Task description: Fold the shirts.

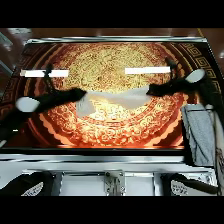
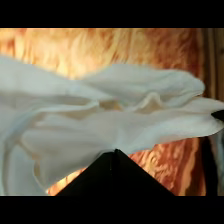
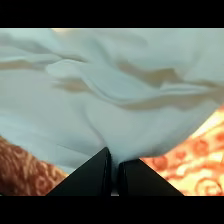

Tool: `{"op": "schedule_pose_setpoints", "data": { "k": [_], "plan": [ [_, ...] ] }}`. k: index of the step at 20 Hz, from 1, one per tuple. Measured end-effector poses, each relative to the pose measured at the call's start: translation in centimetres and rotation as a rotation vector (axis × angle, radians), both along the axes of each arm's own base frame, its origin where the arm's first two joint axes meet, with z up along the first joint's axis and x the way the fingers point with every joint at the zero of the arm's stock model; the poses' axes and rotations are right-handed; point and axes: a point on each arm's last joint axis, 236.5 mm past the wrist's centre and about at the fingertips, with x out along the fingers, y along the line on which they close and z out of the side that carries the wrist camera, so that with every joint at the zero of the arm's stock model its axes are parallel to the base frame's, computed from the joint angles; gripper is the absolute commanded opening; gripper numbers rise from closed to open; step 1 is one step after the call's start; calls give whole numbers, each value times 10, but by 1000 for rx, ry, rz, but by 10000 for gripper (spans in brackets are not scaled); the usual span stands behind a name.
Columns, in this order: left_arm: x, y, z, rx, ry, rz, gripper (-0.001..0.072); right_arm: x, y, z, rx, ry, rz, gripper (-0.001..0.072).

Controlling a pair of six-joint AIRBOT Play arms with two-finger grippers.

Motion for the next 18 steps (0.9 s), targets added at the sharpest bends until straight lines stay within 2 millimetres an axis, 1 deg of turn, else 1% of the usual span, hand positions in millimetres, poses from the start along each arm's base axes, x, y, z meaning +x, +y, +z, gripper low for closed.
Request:
{"op": "schedule_pose_setpoints", "data": {
  "k": [1,2,3,4,5,6,7,8,9,10,11,13,15,18],
  "plan": [
    [-6,5,56,-19,-126,2,33,-1,0,54,-3,-138,2,71],
    [-20,12,117,-41,-260,3,33,-9,-2,113,-5,-288,-8,71],
    [-39,19,171,-63,-379,5,33,-20,-5,171,-2,-438,-31,71],
    [-63,27,224,-88,-499,11,33,-40,-8,232,10,-598,-59,71],
    [-90,36,268,-107,-603,14,33,-63,-10,279,20,-724,-79,71],
    [-115,42,301,-124,-684,15,33,-90,-14,323,27,-845,-106,71],
    [-141,49,329,-142,-755,16,33,-118,-18,357,35,-941,-133,71],
    [-162,55,348,-154,-807,16,33,-143,-22,383,47,-1017,-158,71],
    [-181,59,361,-163,-847,11,33,-165,-24,400,54,-1066,-175,71],
    [-195,60,368,-164,-866,-2,33,-184,-27,413,62,-1104,-195,71],
    [-206,60,371,-161,-877,-16,33,-199,-30,420,61,-1124,-207,71],
    [-222,57,371,-150,-874,-50,33,-220,-32,425,58,-1139,-219,71],
    [-229,52,363,-115,-859,-86,33,-230,-33,421,37,-1124,-221,71],
    [-232,47,345,-17,-837,-119,33,-234,-37,405,-15,-1070,-220,71]
  ]
}}
